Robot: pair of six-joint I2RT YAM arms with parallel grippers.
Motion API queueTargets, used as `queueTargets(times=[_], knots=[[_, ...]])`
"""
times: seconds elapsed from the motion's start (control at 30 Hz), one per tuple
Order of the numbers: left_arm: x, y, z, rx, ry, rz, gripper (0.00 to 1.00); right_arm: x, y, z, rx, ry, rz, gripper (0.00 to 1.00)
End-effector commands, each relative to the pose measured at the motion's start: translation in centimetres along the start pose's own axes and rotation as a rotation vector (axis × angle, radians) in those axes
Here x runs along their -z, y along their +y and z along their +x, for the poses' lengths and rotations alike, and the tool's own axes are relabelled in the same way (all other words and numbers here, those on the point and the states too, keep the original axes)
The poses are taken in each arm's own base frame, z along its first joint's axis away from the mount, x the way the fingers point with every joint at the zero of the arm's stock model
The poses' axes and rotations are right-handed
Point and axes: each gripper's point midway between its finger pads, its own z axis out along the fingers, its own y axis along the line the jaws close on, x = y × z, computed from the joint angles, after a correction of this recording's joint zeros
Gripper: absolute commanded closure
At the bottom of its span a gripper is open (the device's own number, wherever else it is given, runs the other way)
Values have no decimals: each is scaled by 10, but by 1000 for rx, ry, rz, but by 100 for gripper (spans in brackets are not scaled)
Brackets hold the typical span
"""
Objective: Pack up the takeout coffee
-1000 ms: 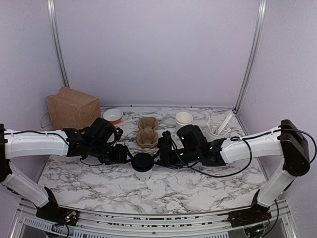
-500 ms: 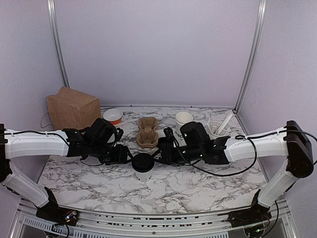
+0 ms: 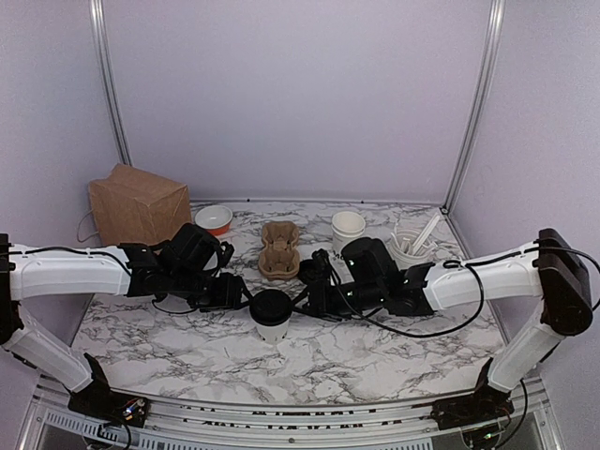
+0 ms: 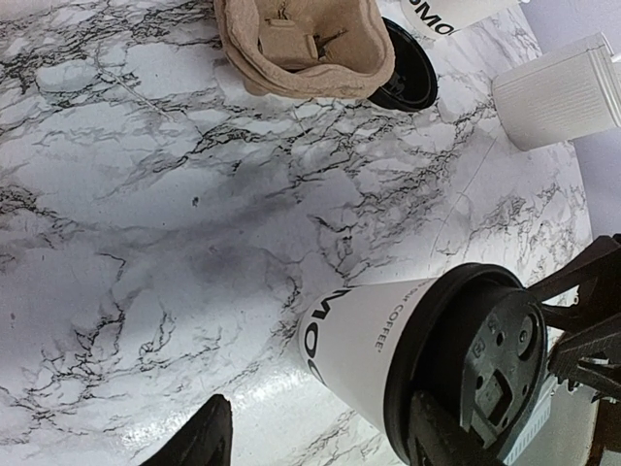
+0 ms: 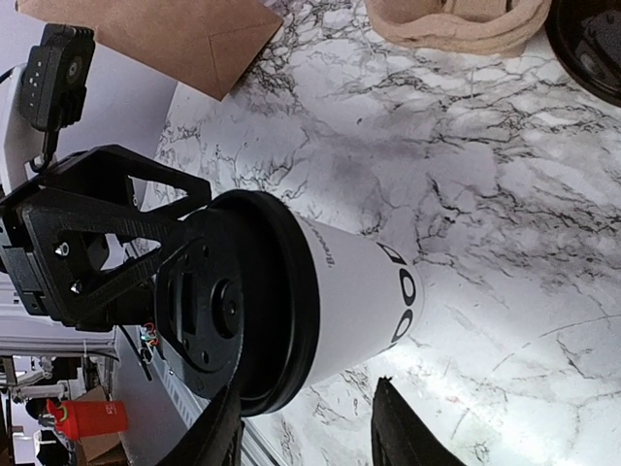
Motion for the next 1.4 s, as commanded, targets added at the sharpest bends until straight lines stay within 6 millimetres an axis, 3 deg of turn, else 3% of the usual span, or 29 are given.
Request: queueTargets(times=[0.0,0.33,0.73,0.87,1.0,1.37], knots=[[-4,0,3,-6,14,-11,38,-5,4,-5,-5,-7,-28,56],[-10,9,10,-5,31,-34,38,-13,-15,10,-26,33,13,57],[-29,44,46,12,102,-102,38,-19,-68,46,-69,98,137,60],[-33,54,60,24,129,-115,38,-21,-72,49,-76,107,144,61],[-26,44,47,5,98,-96,38,-20,-59,36,-62,76,124,61],[-1,-11,-21,-84,-32,-31,38,-10,-7,-18,-39,-73,35,61]])
